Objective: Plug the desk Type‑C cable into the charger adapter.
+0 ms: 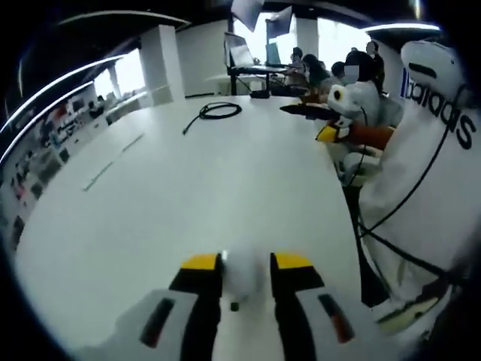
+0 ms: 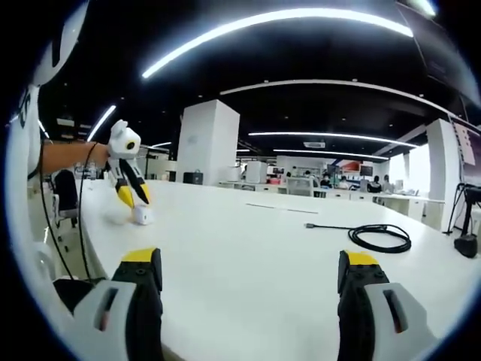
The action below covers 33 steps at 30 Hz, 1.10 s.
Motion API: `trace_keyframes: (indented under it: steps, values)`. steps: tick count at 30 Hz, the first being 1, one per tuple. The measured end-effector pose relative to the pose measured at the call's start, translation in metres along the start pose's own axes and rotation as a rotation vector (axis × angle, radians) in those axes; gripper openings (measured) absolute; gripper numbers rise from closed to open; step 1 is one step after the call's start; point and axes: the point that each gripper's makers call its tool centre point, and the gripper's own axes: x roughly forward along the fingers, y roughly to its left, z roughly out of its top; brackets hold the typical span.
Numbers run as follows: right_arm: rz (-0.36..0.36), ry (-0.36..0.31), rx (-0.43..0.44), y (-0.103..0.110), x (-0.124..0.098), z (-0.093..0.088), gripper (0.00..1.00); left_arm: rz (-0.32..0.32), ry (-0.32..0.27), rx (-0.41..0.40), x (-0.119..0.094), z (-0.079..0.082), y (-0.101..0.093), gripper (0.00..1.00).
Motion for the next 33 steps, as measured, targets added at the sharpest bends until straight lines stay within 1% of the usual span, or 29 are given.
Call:
trace_keyframes:
  steps: [1,2,3,5,7,8,11,14,16,18,19,20,22,25,26,29,30,33]
  values:
    - [-0.001,-0.003,-0.003,-0.001,0.000,0.001,0.99,0.014,-0.017,-0.013,0.000,0.001,0.000,0.25]
    - [-0.002,-0.004,-0.008,-0.003,0.001,0.001,0.99,0.029,-0.054,-0.035,0.000,0.005,0.000,0.26]
    - [-0.001,-0.003,-0.009,-0.003,0.001,0.002,0.99,0.034,-0.069,-0.042,0.001,0.006,-0.001,0.27]
    - [0.003,-0.001,-0.015,-0.004,0.003,0.003,0.99,0.042,-0.085,-0.043,0.002,0.005,-0.004,0.33]
    - [0.005,0.001,-0.025,-0.004,0.004,0.003,0.99,0.069,-0.107,-0.043,0.003,0.005,-0.004,0.37]
    - [0.004,0.001,-0.028,-0.004,0.005,0.004,0.99,0.082,-0.128,-0.048,0.002,0.007,-0.005,0.38]
    - [0.001,0.005,-0.039,-0.008,0.005,0.003,0.99,0.092,-0.203,-0.097,0.002,0.011,-0.011,0.38]
    - [-0.005,0.009,-0.042,-0.012,0.006,0.003,0.99,0.111,-0.237,-0.106,0.002,0.009,-0.017,0.40]
    - [-0.006,0.009,-0.052,-0.013,0.006,0.005,0.99,0.132,-0.265,-0.108,0.001,0.011,-0.017,0.42]
    - [-0.006,0.008,-0.065,-0.015,0.007,0.007,0.99,0.176,-0.311,-0.144,-0.002,0.016,-0.015,0.49]
    - [-0.007,0.008,-0.066,-0.015,0.007,0.007,0.99,0.206,-0.329,-0.181,-0.003,0.017,-0.013,0.54]
    - [-0.007,0.009,-0.067,-0.016,0.007,0.007,0.99,0.215,-0.332,-0.194,-0.004,0.017,-0.013,0.59]
    - [-0.009,0.008,-0.068,-0.017,0.008,0.008,0.99,0.252,-0.353,-0.208,-0.004,0.018,-0.013,0.62]
    - [-0.008,0.012,-0.074,-0.017,0.009,0.007,0.99,0.286,-0.368,-0.205,-0.005,0.016,-0.015,0.63]
    - [-0.008,0.013,-0.075,-0.017,0.009,0.007,0.99,0.304,-0.383,-0.205,-0.006,0.018,-0.014,0.64]
    - [-0.010,0.016,-0.074,-0.018,0.009,0.007,0.99,0.330,-0.411,-0.213,-0.008,0.018,-0.014,0.67]
    - [-0.011,0.018,-0.077,-0.018,0.009,0.007,0.99,0.341,-0.416,-0.215,-0.009,0.017,-0.014,0.68]
    - [-0.015,0.015,-0.076,-0.019,0.009,0.008,0.99,0.363,-0.405,-0.261,-0.008,0.011,-0.013,0.75]
